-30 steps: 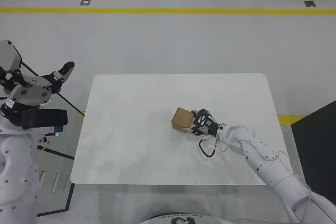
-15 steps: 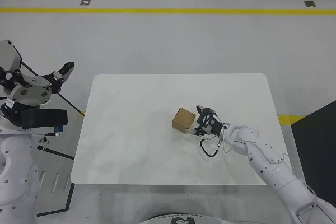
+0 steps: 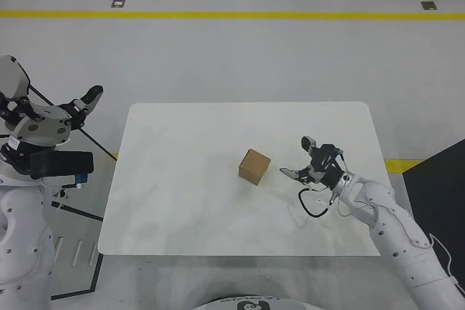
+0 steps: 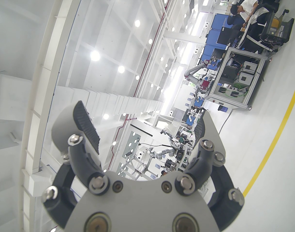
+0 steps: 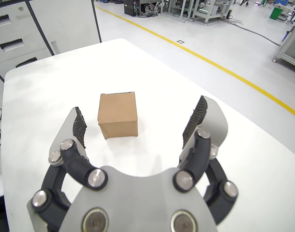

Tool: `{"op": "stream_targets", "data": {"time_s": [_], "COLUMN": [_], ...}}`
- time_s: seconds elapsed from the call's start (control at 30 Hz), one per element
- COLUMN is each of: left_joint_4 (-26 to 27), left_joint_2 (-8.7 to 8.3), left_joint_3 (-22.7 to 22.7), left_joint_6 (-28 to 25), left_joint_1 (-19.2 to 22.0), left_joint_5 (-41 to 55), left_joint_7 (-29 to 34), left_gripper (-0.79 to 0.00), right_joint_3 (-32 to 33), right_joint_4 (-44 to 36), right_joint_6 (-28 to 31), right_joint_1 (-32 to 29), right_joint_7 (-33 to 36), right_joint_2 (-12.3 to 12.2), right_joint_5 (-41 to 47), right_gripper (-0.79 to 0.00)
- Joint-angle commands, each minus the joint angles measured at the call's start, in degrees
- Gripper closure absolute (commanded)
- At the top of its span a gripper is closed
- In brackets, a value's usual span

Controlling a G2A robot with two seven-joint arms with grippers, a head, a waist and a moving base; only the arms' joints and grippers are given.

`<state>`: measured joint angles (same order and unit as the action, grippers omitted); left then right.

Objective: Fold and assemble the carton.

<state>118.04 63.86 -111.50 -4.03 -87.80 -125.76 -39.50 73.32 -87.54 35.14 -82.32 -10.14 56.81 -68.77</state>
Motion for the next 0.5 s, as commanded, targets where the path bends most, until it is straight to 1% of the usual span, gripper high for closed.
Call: {"op": "stream_targets", "data": {"time_s": [0.0, 0.27, 0.47], "left_joint_4": [0.0, 0.0, 0.0], "left_joint_2": [0.0, 0.0, 0.0], "left_joint_3": [0.0, 0.0, 0.0], "left_joint_6": [0.0, 0.0, 0.0], "left_joint_1": [0.0, 0.0, 0.0], "left_joint_5": [0.0, 0.0, 0.0], "left_joint_7": [0.0, 0.0, 0.0], "left_gripper": [-0.785, -0.785, -0.785], "right_joint_3": [2.7, 11.6, 11.6], "right_joint_4": [-1.5, -7.5, -7.5], "right_joint_6": [-0.3, 0.0, 0.0], "right_joint_1": [-2.0, -10.7, -10.7], "right_joint_7": [-0.5, -2.3, -2.3], "right_joint_2": [-0.4, -1.6, -1.6], "right_joint_5": [0.5, 2.6, 2.6], "right_gripper": [-0.785, -0.785, -0.784]}}
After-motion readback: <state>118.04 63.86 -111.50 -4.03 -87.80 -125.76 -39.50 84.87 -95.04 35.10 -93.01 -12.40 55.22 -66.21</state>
